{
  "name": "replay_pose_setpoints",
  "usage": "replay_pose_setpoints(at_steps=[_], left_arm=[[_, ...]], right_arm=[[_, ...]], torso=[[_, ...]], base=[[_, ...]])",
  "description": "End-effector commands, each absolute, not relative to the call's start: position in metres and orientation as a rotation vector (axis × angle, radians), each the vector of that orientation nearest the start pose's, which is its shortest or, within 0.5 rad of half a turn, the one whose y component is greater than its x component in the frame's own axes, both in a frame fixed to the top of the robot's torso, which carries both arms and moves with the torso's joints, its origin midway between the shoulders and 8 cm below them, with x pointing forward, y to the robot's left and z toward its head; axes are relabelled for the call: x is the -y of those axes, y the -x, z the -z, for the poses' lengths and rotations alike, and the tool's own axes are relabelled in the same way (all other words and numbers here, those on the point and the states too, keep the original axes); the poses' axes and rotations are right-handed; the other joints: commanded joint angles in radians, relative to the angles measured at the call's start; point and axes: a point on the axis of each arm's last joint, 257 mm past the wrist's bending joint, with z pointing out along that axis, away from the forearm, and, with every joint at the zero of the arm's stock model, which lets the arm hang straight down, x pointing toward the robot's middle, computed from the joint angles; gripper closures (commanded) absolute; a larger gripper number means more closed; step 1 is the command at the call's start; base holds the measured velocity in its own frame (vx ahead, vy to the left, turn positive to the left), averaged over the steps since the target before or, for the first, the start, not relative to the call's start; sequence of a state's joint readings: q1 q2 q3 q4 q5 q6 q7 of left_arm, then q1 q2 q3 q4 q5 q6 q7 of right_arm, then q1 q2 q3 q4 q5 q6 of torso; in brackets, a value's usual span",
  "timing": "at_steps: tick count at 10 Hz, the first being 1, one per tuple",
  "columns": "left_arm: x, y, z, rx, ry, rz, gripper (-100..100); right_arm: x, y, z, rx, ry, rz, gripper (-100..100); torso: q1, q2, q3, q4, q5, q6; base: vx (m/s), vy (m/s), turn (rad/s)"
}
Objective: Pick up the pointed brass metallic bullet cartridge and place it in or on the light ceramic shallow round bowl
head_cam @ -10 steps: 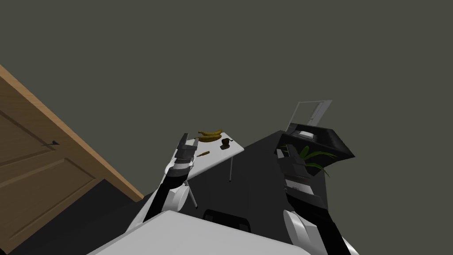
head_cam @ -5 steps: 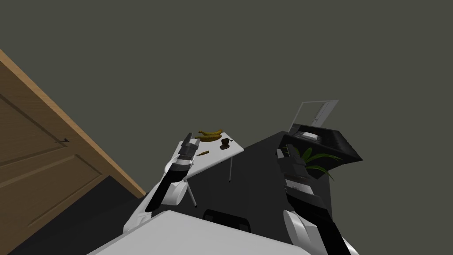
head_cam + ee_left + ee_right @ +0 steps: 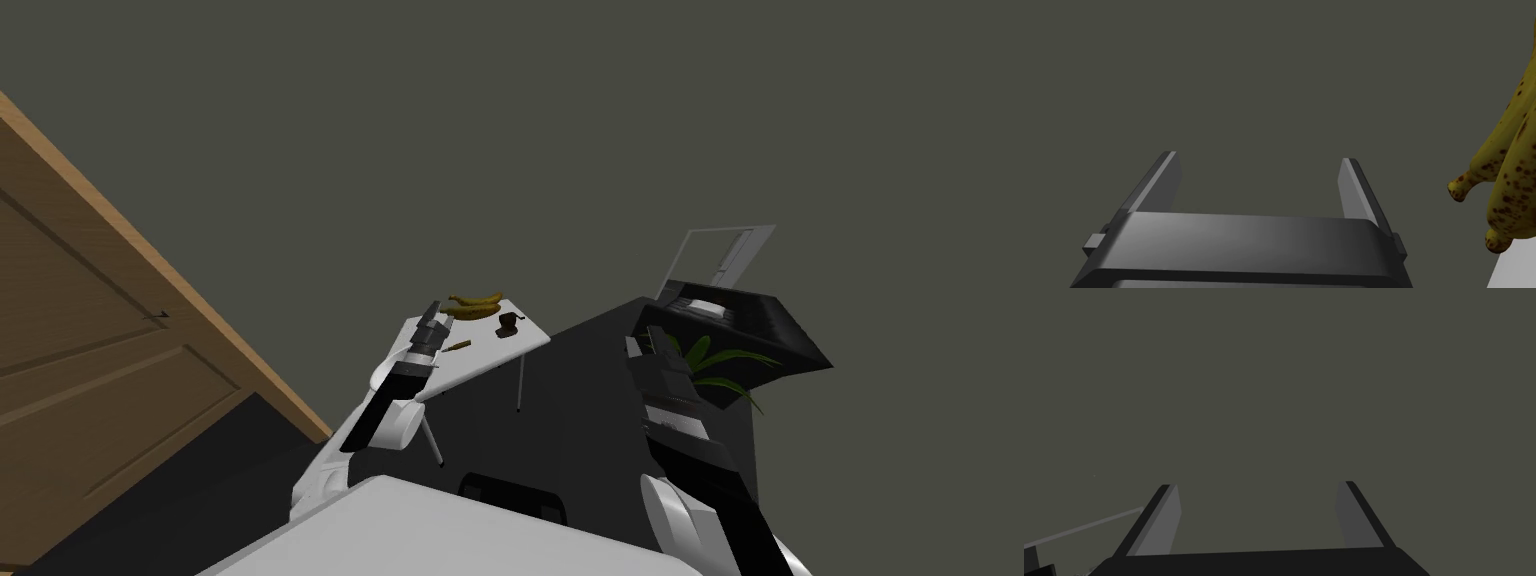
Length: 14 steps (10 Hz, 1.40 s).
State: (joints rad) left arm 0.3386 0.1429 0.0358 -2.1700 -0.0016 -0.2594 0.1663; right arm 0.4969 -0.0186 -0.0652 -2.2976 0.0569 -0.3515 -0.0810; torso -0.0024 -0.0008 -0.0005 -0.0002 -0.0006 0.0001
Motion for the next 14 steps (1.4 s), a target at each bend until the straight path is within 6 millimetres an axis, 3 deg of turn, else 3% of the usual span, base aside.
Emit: replay_pose_setpoints(at_steps=[1, 7, 14], left_arm=[[-0.288, -0.427, 0.025, -0.838, 0.837, 1.373, -100], [-0.313, -0.465, 0.059, -0.915, 1.002, 1.319, -100], [-0.333, -0.492, 0.098, -0.992, 1.174, 1.256, -100]], right_arm=[[0.300, -0.361, -0.005, -0.714, -0.743, -1.239, 0], [0.300, -0.361, -0.005, -0.714, -0.743, -1.239, 0], [0.300, -0.361, -0.005, -0.714, -0.743, -1.239, 0]], torso=[[0.000, 0.000, 0.000, 0.000, 0.000, 0.000], [0.000, 0.000, 0.000, 0.000, 0.000, 0.000], [0.000, 0.000, 0.000, 0.000, 0.000, 0.000]], base=[[0.006, -0.044, 0.057], [0.007, -0.044, 0.033], [0.006, -0.028, 0.019]])
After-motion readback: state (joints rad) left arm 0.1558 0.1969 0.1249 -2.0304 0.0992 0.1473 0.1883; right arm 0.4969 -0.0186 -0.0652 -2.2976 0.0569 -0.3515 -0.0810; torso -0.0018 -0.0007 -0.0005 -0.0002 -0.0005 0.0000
